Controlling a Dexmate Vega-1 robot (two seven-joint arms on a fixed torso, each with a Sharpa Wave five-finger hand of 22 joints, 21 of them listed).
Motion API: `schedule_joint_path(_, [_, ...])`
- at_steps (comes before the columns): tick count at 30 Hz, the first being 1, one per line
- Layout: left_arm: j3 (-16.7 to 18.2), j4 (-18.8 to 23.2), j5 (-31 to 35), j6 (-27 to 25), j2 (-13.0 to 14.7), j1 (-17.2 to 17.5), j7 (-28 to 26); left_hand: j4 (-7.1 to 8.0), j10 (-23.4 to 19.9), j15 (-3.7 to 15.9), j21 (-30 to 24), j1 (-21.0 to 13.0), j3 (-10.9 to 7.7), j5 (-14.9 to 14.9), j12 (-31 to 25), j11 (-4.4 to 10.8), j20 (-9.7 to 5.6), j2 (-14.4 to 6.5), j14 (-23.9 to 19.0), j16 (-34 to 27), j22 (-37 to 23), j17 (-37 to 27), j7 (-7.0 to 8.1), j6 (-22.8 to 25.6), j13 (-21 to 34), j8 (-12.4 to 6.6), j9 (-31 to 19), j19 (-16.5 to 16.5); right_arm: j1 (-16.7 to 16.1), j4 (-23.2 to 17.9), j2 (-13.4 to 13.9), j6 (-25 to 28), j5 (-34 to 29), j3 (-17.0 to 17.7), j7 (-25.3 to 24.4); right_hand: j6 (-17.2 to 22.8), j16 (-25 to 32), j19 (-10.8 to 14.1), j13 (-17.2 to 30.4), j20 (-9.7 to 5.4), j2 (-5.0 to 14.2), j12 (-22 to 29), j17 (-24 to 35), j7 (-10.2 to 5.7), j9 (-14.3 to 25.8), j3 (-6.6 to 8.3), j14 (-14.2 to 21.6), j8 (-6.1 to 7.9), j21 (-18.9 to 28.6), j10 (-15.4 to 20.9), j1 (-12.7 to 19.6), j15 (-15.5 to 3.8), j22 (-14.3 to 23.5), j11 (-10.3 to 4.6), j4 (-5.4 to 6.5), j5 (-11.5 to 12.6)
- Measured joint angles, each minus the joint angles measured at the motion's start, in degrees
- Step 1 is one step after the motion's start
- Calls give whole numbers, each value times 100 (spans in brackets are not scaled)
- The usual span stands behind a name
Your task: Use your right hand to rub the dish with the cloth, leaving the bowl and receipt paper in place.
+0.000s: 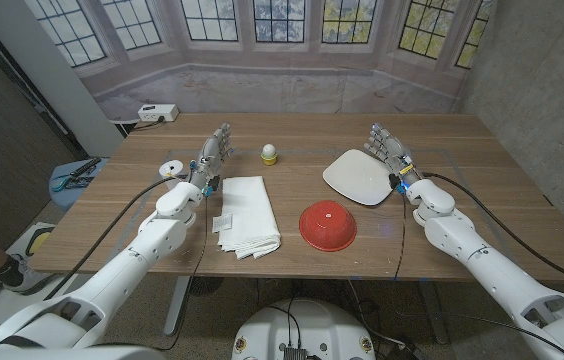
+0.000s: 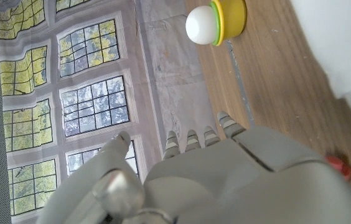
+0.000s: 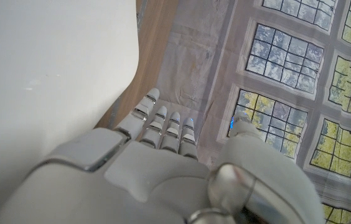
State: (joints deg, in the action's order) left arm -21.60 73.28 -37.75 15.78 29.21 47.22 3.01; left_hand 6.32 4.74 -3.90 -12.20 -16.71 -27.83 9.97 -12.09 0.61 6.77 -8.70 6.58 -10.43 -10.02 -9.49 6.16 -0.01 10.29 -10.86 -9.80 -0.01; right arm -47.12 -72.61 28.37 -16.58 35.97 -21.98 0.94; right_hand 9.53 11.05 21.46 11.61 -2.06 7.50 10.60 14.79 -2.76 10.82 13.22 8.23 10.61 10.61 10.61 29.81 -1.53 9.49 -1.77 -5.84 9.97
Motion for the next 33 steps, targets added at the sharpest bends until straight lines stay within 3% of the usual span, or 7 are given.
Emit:
schedule_joint_path(14, [-53, 70, 9, -105, 27, -55, 90, -24, -1, -13, 0, -26, -23, 0, 0, 0, -53, -13, -15, 0, 0, 1, -32, 33, -1, 0, -21, 53, -15, 47, 7, -113, -141, -27, -74, -66, 0, -23, -1, -22, -1, 0, -63, 20, -1, 9, -95, 0, 0, -135, 0, -51, -1, -30, -11, 0])
schedule_joint_path(24, [-83, 133, 54, -159, 19, -55, 15, -48, -16, -21, 0, -42, -47, 0, 1, 14, -74, 3, -23, 0, 1, 1, -33, 32, -1, 0, -21, 73, -58, -207, 183, -51, -352, -84, -164, -96, 0, -23, -16, -22, -24, 0, -123, 51, -1, 32, -126, 0, 0, -166, 82, -19, -1, 1, -129, 0])
schedule_joint_path(33, [-95, 166, 89, -162, -15, -56, -69, -48, -15, -52, 0, -41, -47, 0, 1, 13, -74, 3, -54, 0, 1, 1, -63, 63, -1, 0, -20, 73, -60, -441, 345, 36, -612, -151, -231, -96, 0, -23, -16, -21, -24, 0, -156, 51, -2, 30, -156, 0, 0, -165, 82, -50, -1, 1, -129, -1])
